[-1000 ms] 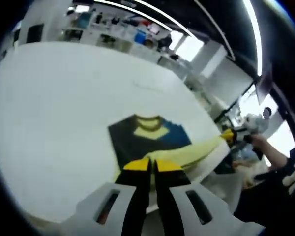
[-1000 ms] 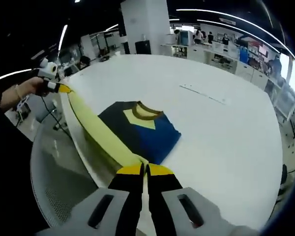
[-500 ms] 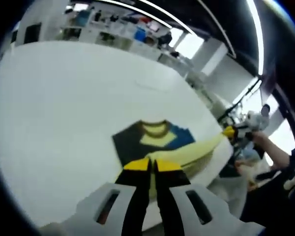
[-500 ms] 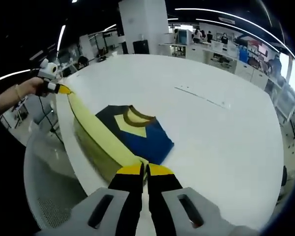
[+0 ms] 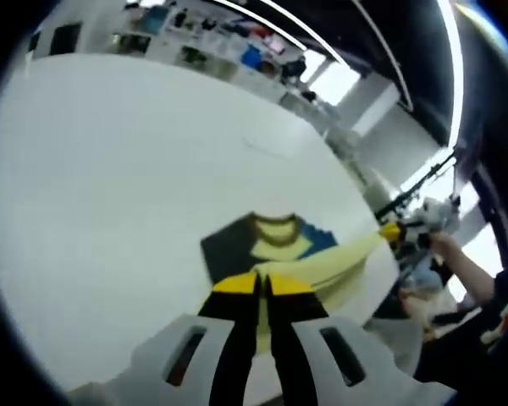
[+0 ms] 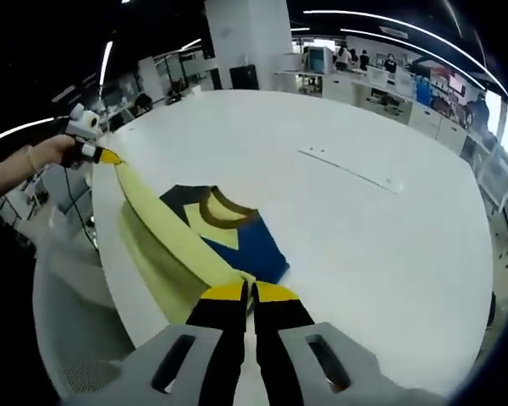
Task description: Fold the garment on the visible template until the final outline fits inside the template.
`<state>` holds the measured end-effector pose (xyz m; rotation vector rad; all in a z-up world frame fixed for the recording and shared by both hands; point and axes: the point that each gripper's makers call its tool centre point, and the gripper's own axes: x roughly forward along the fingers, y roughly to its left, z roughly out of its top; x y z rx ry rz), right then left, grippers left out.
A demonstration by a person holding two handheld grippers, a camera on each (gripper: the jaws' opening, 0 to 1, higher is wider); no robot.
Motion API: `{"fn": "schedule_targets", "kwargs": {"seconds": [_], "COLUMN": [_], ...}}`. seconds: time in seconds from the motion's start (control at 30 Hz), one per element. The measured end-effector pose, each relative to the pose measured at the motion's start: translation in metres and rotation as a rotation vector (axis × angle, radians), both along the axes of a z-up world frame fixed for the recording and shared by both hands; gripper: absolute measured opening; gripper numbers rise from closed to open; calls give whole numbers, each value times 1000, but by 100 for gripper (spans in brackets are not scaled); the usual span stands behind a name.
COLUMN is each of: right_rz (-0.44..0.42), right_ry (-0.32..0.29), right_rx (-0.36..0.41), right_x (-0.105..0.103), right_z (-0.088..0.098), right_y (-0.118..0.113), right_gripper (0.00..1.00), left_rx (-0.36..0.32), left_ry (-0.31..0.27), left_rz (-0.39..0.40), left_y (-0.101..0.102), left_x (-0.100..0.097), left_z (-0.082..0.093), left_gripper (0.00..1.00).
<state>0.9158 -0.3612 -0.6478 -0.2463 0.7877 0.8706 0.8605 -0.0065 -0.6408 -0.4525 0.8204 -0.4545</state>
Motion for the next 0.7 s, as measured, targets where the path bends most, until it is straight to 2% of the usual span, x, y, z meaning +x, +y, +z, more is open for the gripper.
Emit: {"fn": "schedule_targets", "kwargs": {"seconds": [0.37, 0.7], "right_rz": [5, 3], "right_ry": [73, 142], "right_rx": [-19, -23], "right_x": [29, 48], "right_z": [-29, -55], "right_y": [4, 10], "right_gripper": [3, 3], "left_rx": [-24, -16], "left_ry": [70, 113], "left_rz": [21, 30], "left_y": [6, 9], "left_x": [33, 50], "left_z": [-37, -64], "left_gripper": [0, 0]}}
